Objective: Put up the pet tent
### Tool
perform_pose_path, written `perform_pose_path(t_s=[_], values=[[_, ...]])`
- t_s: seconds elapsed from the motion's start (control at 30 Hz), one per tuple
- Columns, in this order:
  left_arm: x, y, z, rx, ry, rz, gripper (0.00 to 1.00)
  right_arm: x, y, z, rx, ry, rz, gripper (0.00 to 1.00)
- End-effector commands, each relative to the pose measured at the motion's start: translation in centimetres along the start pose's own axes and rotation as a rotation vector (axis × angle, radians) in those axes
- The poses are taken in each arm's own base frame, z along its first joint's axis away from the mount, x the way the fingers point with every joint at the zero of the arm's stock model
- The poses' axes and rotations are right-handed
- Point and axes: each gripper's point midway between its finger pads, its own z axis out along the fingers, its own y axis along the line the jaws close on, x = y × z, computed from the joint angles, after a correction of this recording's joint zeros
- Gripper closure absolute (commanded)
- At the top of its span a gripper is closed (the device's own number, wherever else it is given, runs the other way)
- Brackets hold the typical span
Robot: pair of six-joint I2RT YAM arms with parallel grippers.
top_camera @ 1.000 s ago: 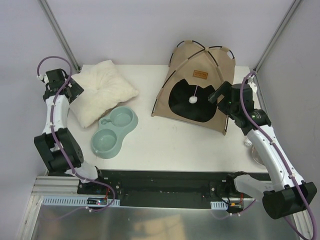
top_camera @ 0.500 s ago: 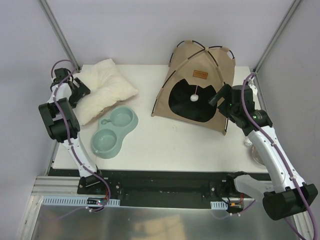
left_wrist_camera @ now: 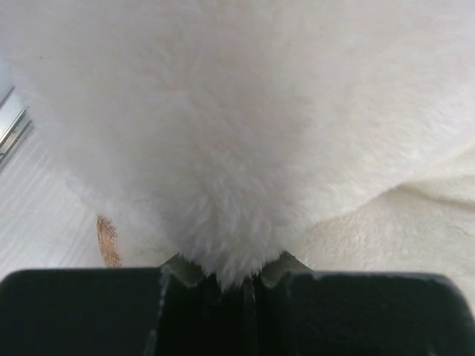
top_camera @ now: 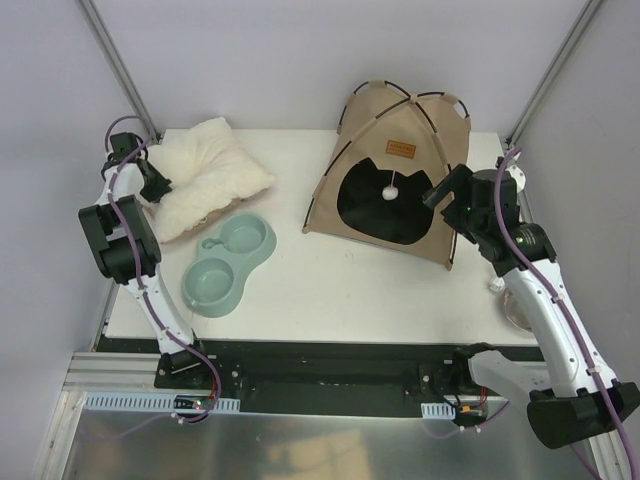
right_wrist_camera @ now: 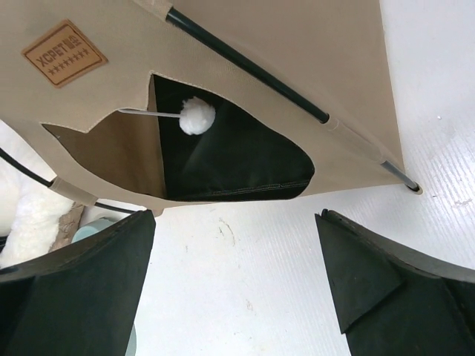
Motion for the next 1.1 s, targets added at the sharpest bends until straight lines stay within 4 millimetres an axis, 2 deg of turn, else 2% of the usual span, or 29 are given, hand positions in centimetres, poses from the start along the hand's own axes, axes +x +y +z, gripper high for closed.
perform_pose_path(t_s=[0.0,0.2,0.37,0.5,0.6,0.77,0.87,0.93,1.0,1.07], values=[[-2.1,-5.4,-7.1,0.091,-0.126,0.160,1.00,-1.9,1.6,-2.2,-0.073,-0.049,0.011,0.01],[-3.9,-10.3,-16.2,0.212,-0.300,0.247,1.00,-2.2,2.5,-3.6,-0.133,-0.052,0.020,0.01],[-3.3,-13.1,-23.0,0.319,-0.406,0.338,1.00,-1.7,3.4,-4.5,-0.196,-0.024,0.021,0.01],[-1.8,-14.1,-28.2,0.420,-0.457,0.354,1.00,-0.2,5.2,-5.2,-0.313,0.057,0.005,0.01],[0.1,-14.4,-32.4,0.518,-0.483,0.356,1.00,1.3,7.1,-5.8,-0.433,0.137,-0.007,0.01],[3.9,-13.6,-38.4,0.645,-0.510,0.333,1.00,2.3,10.9,-6.5,-0.595,0.165,0.025,0.01],[6.2,-12.8,-40.5,0.694,-0.492,0.298,1.00,3.3,14.0,-6.9,-0.685,0.152,0.000,0.01],[7.8,-12.0,-41.3,0.703,-0.455,0.253,1.00,4.2,16.3,-6.9,-0.727,0.153,-0.027,0.01],[9.3,-11.3,-42.0,0.714,-0.430,0.235,1.00,5.7,19.1,-7.2,-0.801,0.163,-0.056,0.01],[10.5,-10.7,-42.6,0.725,-0.405,0.209,1.00,7.2,21.7,-6.5,-0.850,0.167,-0.065,0.01]])
